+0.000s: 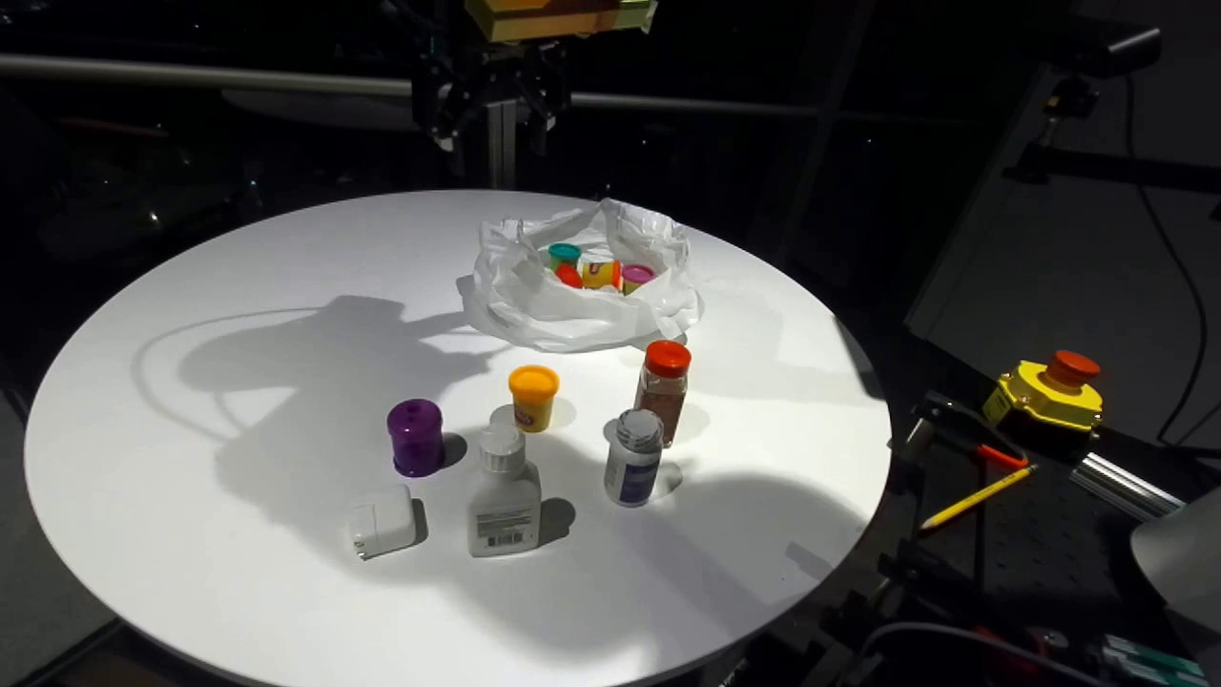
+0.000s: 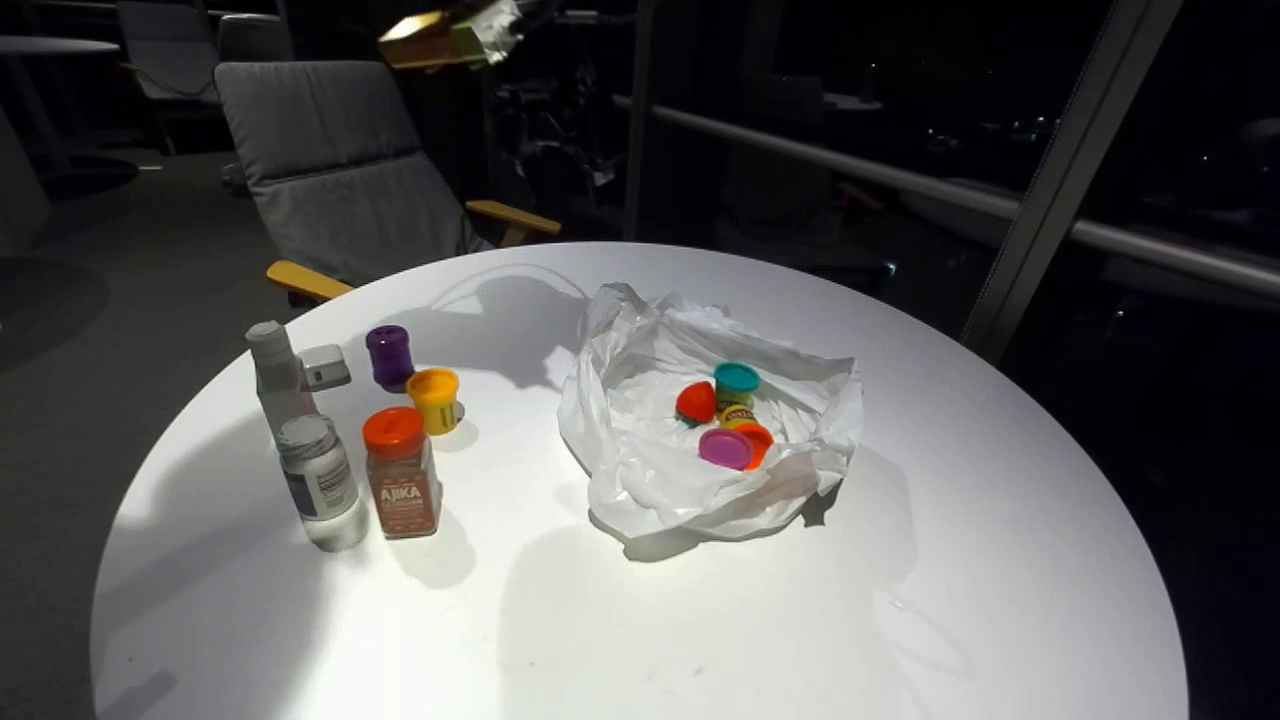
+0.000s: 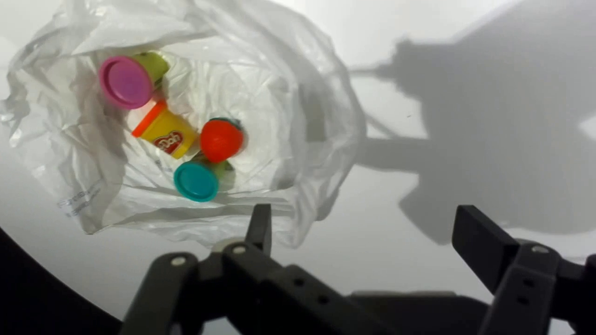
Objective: Pick up all the objects surrounding the white plate and arrange them on the plate
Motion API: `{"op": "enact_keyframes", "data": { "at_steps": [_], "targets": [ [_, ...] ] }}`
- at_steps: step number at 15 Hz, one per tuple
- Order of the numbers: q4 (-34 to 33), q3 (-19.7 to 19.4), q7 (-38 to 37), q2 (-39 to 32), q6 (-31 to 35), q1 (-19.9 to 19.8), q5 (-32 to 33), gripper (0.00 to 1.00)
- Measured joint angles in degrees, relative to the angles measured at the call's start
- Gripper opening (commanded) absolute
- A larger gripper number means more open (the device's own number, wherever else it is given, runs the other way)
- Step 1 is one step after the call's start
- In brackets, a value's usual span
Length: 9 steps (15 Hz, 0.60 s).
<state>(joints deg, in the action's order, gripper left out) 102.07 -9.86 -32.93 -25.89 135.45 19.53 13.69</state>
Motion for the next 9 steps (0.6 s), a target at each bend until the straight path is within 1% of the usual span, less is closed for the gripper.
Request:
{"op": "enact_keyframes", "data": {
  "at_steps": [2, 4, 6, 9],
  "targets": [
    [2.3, 3.3, -1.1, 2.4, 0.0, 0.1, -0.8, 1.00],
    [4.6, 5.7, -1.9, 3.6, 0.1, -0.1, -2.0, 1.00],
    [6.7, 7.3, -2.2, 3.5, 0.3, -0.6, -3.8, 1.00],
    [9.3, 8.4, -2.2, 2.2, 1.4, -2.1, -6.5, 1.00]
  ]
}}
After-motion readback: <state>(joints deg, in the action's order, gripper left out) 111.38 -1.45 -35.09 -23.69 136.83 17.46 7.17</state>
